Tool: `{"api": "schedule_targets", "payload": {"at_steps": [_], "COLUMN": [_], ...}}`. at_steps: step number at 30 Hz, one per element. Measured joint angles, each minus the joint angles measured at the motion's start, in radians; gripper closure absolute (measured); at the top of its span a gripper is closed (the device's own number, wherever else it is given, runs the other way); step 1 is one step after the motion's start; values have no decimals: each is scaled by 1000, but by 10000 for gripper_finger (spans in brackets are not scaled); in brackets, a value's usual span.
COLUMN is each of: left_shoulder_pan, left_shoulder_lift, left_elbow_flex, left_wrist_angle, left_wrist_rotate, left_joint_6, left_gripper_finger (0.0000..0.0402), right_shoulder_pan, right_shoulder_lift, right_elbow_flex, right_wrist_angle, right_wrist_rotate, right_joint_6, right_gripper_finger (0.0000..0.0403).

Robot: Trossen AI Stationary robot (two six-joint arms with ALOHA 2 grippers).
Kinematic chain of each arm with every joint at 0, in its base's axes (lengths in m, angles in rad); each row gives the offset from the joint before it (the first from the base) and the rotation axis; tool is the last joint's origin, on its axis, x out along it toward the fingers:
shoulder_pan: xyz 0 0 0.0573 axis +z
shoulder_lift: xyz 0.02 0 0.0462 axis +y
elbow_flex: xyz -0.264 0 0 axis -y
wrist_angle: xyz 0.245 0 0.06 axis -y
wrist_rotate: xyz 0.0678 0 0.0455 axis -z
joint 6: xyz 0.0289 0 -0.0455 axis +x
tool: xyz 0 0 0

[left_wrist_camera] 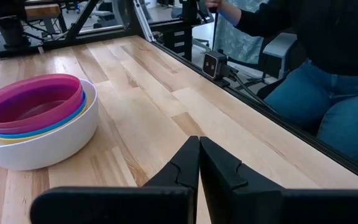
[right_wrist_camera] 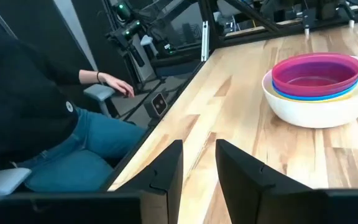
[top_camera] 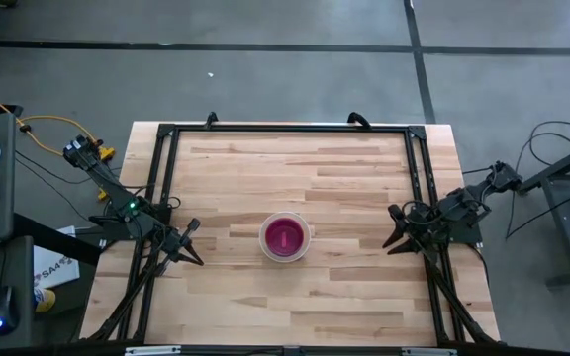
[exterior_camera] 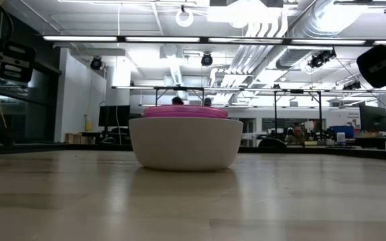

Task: Nest bowls inside each other
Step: Return to Home Position

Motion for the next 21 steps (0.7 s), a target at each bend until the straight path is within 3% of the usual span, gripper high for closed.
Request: {"api": "schedule_targets", "payload": {"at_steps": [8, 21], "left_shoulder_pan": [0, 0], "left_shoulder_lift": [0, 0], "left_elbow_flex": [0, 0], "left_wrist_angle": [0, 0], "left_wrist_rotate": [0, 0], "left_joint_6": [0, 0], "left_gripper_finger": [390, 390], "right_shoulder_pan": [0, 0], "right_shoulder_lift": [0, 0], "right_elbow_flex": [0, -33], "right_wrist_angle": [-15, 148], "right_wrist_rotate": [45, 60], "right_joint_6": [22, -84], "right_gripper_finger": [314, 314]}}
